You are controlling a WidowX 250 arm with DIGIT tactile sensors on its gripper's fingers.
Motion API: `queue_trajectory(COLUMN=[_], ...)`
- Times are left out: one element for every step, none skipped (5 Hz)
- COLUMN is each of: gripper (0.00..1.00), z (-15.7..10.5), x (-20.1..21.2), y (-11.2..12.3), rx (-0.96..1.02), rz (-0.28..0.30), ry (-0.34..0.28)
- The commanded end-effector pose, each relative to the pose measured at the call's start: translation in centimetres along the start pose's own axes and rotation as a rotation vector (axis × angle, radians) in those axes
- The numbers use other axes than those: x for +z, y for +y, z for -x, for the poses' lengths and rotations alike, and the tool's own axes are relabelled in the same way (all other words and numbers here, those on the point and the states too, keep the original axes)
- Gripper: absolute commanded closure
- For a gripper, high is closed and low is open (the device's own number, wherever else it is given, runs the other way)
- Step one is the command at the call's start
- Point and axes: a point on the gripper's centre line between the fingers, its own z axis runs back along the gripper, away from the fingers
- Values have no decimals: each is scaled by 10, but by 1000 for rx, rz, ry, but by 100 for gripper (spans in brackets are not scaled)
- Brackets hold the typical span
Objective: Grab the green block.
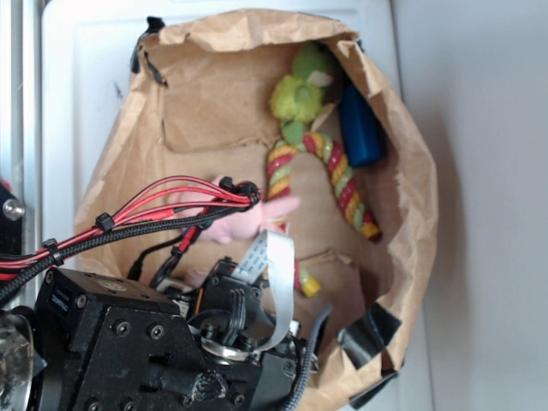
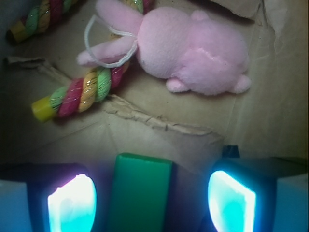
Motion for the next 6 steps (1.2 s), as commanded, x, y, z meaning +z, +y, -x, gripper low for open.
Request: queue_trajectory(gripper=[0, 0, 0, 0, 0, 0], z=[-7, -4, -2, -10, -12, -10], x=[-2, -9, -18, -19, -18, -19], y=[4, -1, -5, -11, -11, -10], rx=[-27, -43, -30, -10, -14, -23], rz=[25, 28, 5, 14, 19, 3], ry=[23, 109, 115, 137, 167, 183])
